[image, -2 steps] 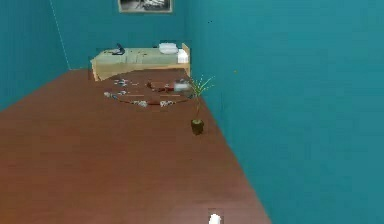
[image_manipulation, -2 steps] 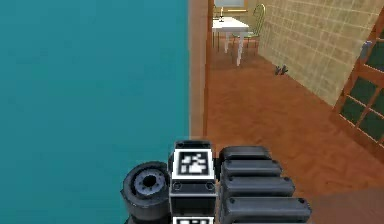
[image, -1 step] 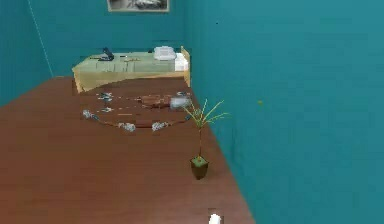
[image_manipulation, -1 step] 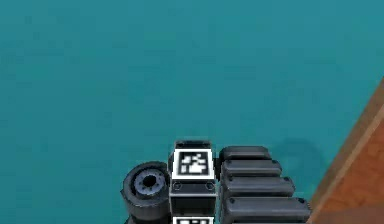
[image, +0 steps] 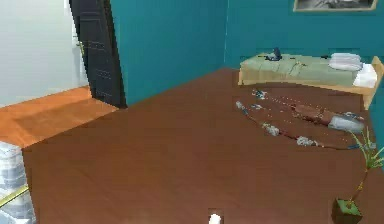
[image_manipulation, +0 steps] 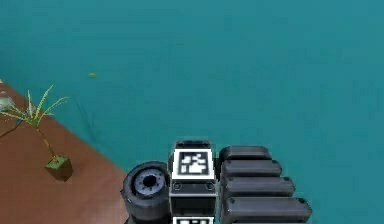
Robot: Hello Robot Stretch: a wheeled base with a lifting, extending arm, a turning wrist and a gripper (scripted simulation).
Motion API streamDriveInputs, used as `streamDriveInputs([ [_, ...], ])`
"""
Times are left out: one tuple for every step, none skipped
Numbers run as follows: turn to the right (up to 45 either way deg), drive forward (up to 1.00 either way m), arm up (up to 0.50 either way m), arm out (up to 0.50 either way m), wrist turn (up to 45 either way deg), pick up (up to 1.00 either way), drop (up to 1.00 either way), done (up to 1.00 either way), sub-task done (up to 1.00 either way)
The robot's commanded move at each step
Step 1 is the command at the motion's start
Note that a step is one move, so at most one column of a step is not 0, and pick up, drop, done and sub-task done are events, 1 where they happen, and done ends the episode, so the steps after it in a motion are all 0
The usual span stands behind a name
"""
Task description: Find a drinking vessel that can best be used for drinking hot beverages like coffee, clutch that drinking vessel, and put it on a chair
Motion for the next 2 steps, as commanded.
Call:
streamDriveInputs([
  [-18.0,0.0,0.0,0.0,0.0,0.0,0.0,0.0,0.0],
  [0.0,0.75,0.0,0.0,0.0,0.0,0.0,0.0,0.0],
])
